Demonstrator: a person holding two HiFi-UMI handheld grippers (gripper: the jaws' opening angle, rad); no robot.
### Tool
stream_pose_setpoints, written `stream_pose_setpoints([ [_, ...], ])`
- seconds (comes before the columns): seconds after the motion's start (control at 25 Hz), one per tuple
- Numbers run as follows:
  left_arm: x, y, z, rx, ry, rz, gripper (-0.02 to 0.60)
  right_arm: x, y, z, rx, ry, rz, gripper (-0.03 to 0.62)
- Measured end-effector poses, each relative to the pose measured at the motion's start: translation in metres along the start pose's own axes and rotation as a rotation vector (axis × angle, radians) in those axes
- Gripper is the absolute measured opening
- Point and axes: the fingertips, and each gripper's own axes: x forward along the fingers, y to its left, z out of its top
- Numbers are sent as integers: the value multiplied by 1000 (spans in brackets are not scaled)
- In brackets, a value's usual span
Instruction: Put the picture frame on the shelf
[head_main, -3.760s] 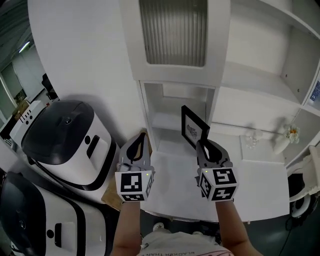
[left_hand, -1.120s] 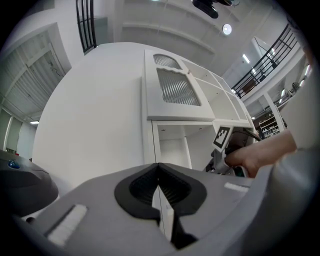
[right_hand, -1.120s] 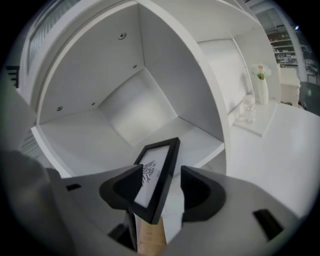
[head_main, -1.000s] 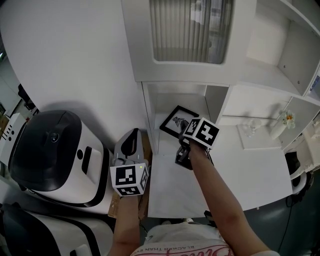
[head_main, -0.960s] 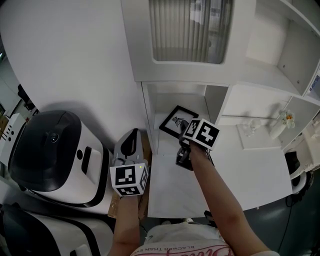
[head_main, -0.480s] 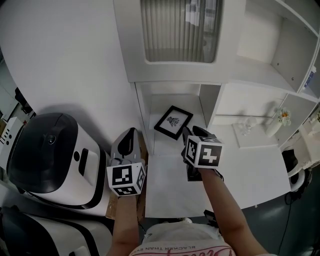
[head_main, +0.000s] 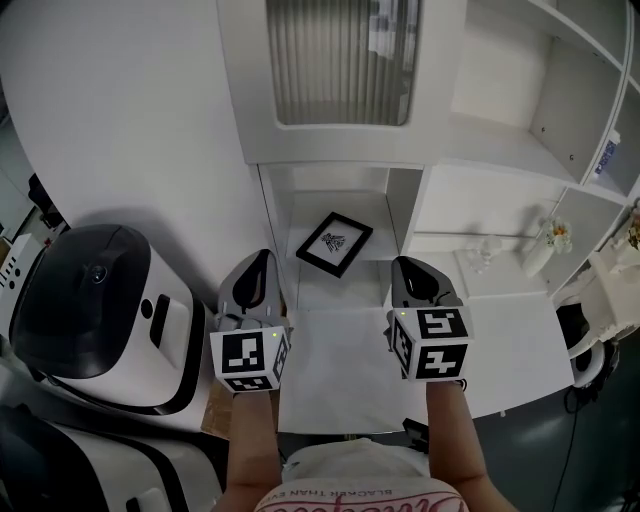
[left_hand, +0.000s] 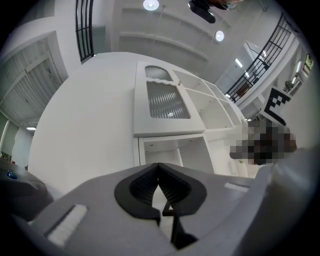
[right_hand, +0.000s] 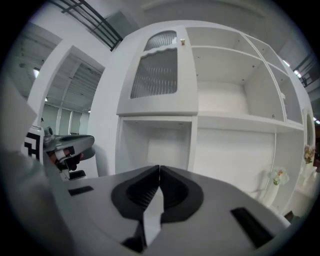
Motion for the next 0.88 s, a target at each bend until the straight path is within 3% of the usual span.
stream_pose_setpoints([
  [0.24,-7,-19,27,73,-45,-60,9,-39,-21,22,-126,-134,3,9],
  [0.44,-14,-19,45,37,-84,-49,9,-63,-40,42,-205,-223,-28,9],
  [0.64,-21,-17,55,74,-108,-15,9,-79,-49,57,-207,-275,-70,8],
  [0.88,-23,-21,64,85,-127,-25,9,-83,-50,56,-187,-278,-66,8],
])
